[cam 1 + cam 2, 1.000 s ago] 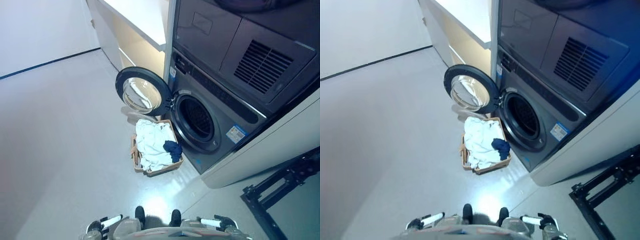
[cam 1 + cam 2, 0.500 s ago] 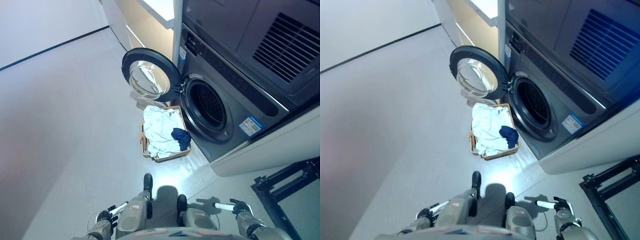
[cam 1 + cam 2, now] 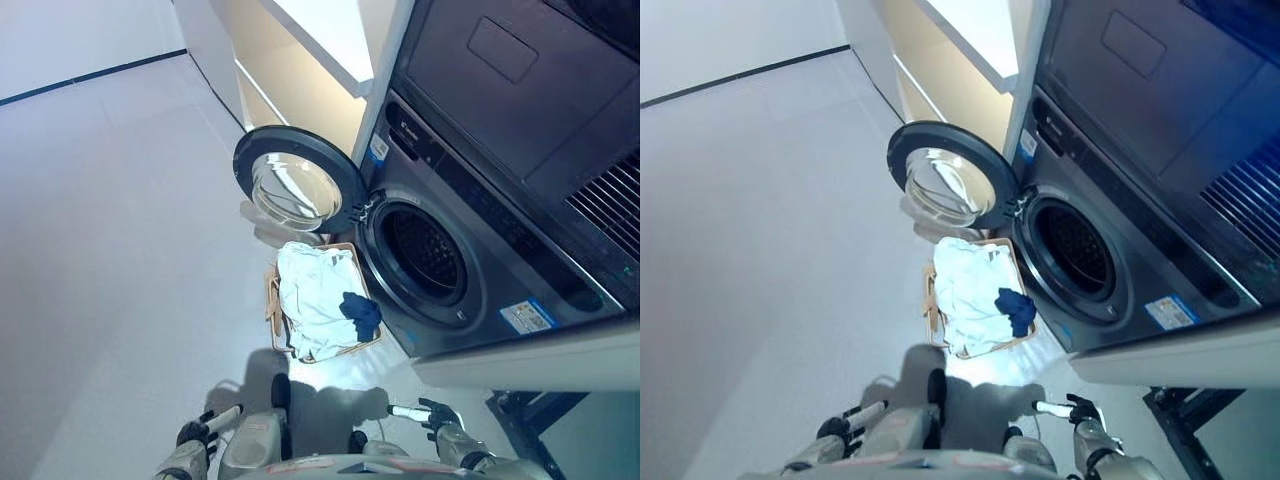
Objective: Put the clothes in the basket into the washing machine.
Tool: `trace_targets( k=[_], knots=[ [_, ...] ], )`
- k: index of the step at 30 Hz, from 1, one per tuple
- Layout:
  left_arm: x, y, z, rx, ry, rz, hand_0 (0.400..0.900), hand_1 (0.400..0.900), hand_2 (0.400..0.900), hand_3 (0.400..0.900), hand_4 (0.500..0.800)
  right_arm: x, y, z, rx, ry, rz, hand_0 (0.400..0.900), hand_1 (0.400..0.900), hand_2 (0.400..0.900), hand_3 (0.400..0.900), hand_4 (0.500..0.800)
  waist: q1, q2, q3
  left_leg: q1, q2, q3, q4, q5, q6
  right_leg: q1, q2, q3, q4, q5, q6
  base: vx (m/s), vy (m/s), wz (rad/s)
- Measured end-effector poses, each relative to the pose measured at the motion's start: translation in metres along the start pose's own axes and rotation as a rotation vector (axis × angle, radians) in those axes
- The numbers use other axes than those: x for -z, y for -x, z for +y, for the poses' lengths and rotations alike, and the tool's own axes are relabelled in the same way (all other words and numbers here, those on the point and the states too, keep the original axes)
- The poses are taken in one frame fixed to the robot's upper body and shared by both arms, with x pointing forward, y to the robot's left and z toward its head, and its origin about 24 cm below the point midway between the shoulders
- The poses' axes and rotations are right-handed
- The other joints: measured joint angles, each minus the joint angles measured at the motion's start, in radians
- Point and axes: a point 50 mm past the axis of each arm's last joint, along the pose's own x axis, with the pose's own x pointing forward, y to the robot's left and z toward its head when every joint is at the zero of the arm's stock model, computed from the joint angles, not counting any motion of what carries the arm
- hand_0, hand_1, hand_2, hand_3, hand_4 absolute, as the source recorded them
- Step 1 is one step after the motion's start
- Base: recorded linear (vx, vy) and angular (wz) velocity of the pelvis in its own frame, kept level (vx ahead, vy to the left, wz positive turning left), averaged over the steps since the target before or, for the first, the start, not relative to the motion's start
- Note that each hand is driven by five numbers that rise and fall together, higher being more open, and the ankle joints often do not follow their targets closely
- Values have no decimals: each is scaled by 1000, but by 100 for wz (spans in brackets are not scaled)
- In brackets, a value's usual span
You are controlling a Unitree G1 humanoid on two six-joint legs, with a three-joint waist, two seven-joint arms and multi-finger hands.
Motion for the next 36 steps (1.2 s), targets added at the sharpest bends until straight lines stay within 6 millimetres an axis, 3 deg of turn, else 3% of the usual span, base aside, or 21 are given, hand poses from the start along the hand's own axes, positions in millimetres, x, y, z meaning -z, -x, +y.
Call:
trace_targets(
  k=[3, 4, 5, 7, 11, 13, 16, 19, 22, 27, 31, 34, 36],
  knots=[
    [-21, -2, 4, -5, -18, -64, 900, 900, 900, 900, 800, -12, 0, 3, -5, -13, -43, 900, 900, 900, 900, 800, -13, -19, -7, 12, -22, -11, 12, -26, 25, -101, -34, 0, 196, 40, 2, 148, 229, -25],
    [-26, -2, 4, -6, -23, -80, 900, 900, 900, 900, 800, -21, -1, 5, -9, -3, -71, 900, 900, 900, 900, 800, -15, -3, 3, 18, -13, -7, 15, -27, 26, -109, -30, -1, 211, 72, 5, 134, 127, -23],
    [-29, -2, 5, -8, -30, -88, 900, 900, 900, 900, 800, -29, -1, 6, -15, 4, -98, 900, 900, 900, 900, 800, -14, 4, 9, 23, -7, 4, 12, -28, 29, -116, -35, -19, 220, 59, -1, 112, 62, -4],
    [-39, -2, 3, -20, -27, -112, 900, 900, 900, 900, 800, -56, 1, 12, -37, 8, -196, 900, 900, 900, 900, 800, -16, 34, 29, 23, 1, 13, 7, -32, 35, -129, -10, -25, 130, 39, 17, 88, 14, 6],
    [-46, -2, 4, -30, -25, -133, 900, 900, 900, 900, 800, -75, 5, 21, -73, 64, -277, 900, 900, 900, 900, 800, -18, 62, 52, 31, -9, 22, -31, -14, 33, -118, 69, 59, -224, 28, 39, 152, -78, 25],
    [-43, -2, 5, -32, -25, -130, 900, 900, 900, 900, 800, -77, 6, 22, -80, 67, -292, 900, 900, 900, 900, 800, -20, 47, 56, 43, -38, 8, -58, -5, 22, -117, 71, 60, -369, 42, 20, 126, -163, 39],
    [-41, -2, 5, -31, -16, -131, 900, 900, 900, 900, 800, -77, 7, 25, -90, 92, -301, 900, 900, 900, 900, 800, -28, 15, 75, 39, -68, -21, -56, -4, 10, -132, 57, 62, -386, 125, -11, 99, -195, 25],
    [-26, -1, 4, -25, -11, -99, 900, 900, 900, 900, 800, -82, 8, 25, -88, 101, -325, 900, 900, 900, 900, 800, -28, 3, 82, 24, -70, -40, -50, -8, -21, -150, 59, 56, -372, 204, -57, 74, -197, 28],
    [-11, 0, -4, -9, 12, -60, 900, 900, 900, 900, 800, -100, 9, 21, -67, 125, -373, 900, 900, 900, 900, 800, -32, 16, 91, -19, -51, -56, -21, -20, -50, -162, 79, 42, -398, 220, -71, 39, -181, 30],
    [-30, 3, -34, 51, 11, -115, 900, 900, 900, 900, 800, -154, 16, -9, 110, 421, -536, 900, 900, 900, 900, 800, -42, 75, 133, -95, -39, -98, 5, -20, -62, -197, 88, -4, -418, 231, -86, 32, -132, 20],
    [-64, 7, -51, 97, 19, -241, 900, 900, 900, 900, 800, -227, 43, -33, 258, 550, -754, 900, 900, 900, 900, 800, -39, 124, 202, -122, -36, -105, 9, -12, -62, -220, 92, -11, -416, 240, -97, 11, -43, 10],
    [-81, 11, -57, 116, 30, -307, 900, 900, 900, 900, 800, -270, 66, -39, 346, 654, -884, 900, 900, 900, 900, 800, -39, 145, 228, -165, -34, -106, 14, -9, -67, -265, 93, -10, -402, 237, -100, -4, -4, 2],
    [-94, 14, -64, 132, 18, -353, 900, 900, 900, 900, 800, -286, 77, -43, 406, 674, -936, 900, 900, 900, 900, 800, -30, 157, 252, -186, -33, -109, 19, -7, -68, -294, 94, -11, -386, 237, -100, 0, 0, 0]
  ],
)
